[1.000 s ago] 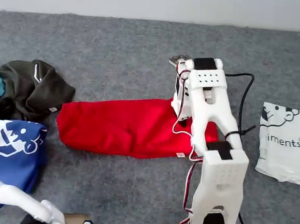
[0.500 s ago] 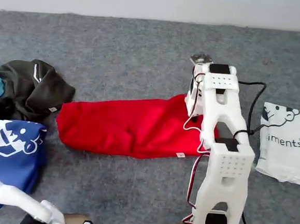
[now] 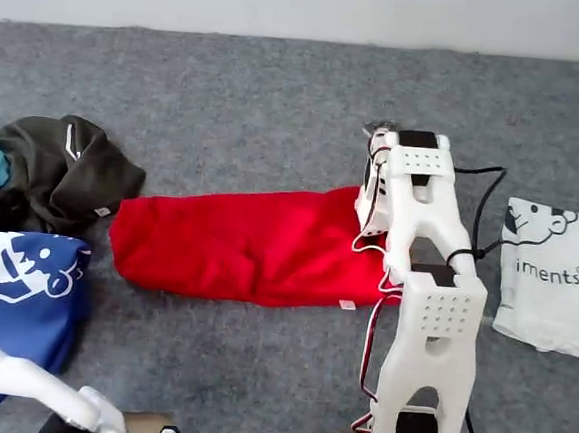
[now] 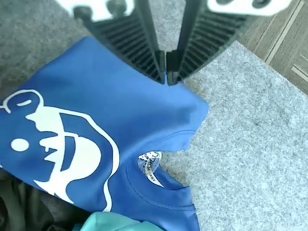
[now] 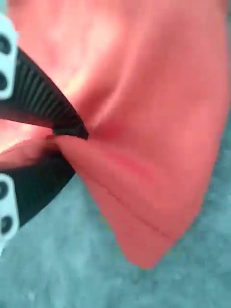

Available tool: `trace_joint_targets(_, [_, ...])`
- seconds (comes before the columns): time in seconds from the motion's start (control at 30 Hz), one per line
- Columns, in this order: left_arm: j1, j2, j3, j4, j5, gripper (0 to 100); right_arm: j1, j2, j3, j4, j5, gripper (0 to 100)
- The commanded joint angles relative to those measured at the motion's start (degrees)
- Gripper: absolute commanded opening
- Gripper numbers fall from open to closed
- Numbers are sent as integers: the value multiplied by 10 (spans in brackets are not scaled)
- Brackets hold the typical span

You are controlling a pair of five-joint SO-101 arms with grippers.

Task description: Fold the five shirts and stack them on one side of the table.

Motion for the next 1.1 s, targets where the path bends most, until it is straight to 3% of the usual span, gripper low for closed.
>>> trace_joint_targets(0.0, [3, -18, -11, 3, 4, 15, 43, -79, -5, 34, 61, 9])
trace_joint_targets(0.27, [4, -21, -11, 3, 4, 15, 191, -121, -5, 17, 303, 9])
trace_joint_targets(0.47, [4, -21, -11, 3, 4, 15, 207, -147, -22, 63, 381, 9])
trace_joint_targets(0.67, [3, -21, -11, 20, 4, 15, 113, -219, -25, 128, 382, 9])
trace_joint_targets(1.07, [-2, -22, -11, 26, 4, 15, -193, -298, -22, 128, 173, 9])
